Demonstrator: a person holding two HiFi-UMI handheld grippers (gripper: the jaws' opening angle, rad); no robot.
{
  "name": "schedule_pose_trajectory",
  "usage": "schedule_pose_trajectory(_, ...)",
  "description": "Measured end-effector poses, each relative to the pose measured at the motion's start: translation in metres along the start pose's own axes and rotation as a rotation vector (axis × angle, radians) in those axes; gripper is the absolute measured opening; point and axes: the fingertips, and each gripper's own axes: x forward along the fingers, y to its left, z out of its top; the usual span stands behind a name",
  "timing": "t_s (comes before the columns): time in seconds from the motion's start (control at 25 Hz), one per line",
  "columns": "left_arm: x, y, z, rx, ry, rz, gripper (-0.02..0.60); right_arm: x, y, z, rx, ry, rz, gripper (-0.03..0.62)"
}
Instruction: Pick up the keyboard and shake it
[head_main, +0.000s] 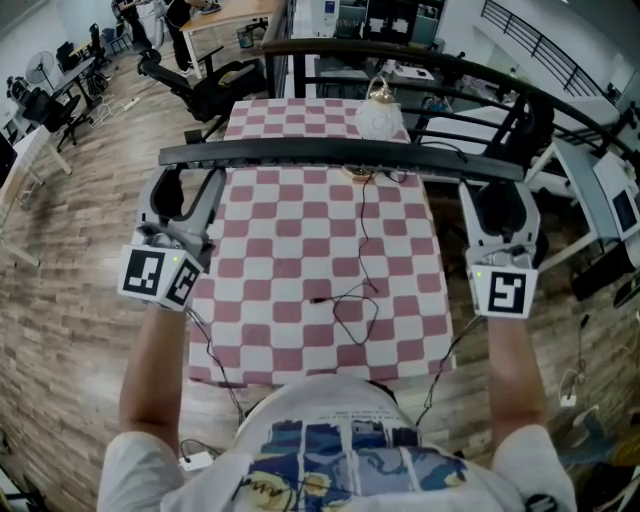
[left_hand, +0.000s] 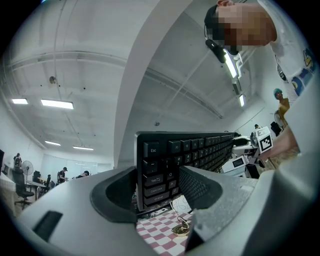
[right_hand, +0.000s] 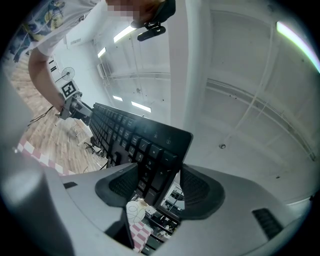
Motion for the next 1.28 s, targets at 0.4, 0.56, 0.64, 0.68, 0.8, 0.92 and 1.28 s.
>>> schedule_pose_trajectory(0.4,0.0001,-0.001,-0.0005,-0.003,0.006,-0.005,0.252,-0.0027,-0.0001,0.0009,-0.004,0.003,-0.006,0.255)
schedule_pose_trajectory(0.56,0.0001,-0.0005,-0.0003,-0.004,0.006,-0.004,0.253,-0.0017,-0.0006,0.0014,-0.006,0.005,-0.008,0.256)
schedule_pose_trajectory(0.64,0.0004,-0.0007,-0.0007,-0.005,0.006,-0.003,0.252,-0.0015,-0.0011,0.0012,-0.005,0.008,-0.009,0.256)
schedule_pose_trajectory(0.68,0.0003,-0.0008,-0.0008,-0.007,0.007,-0.003,0.253,-0.0016,-0.0012,0.001,-0.004,0.01,-0.009,0.258)
schedule_pose_trajectory(0.8,-0.0001,-0.0014,0.0005,-0.008,0.01,-0.001,0.253,-0.002,-0.0018,0.0022,-0.002,0.008,-0.007,0.258)
schedule_pose_trajectory(0.92,0.0003,-0.0013,0.0019,-0.008,0.011,-0.001,0.253,-0.0018,-0.0026,0.0027,0.001,0.009,-0.007,0.258)
schedule_pose_trajectory(1.28,0.0023,-0.0029,-0.0018,-0.008,0.011,-0.001,0.253,-0.0021,-0.0028,-0.003,-0.002,0.017,-0.011,0.259)
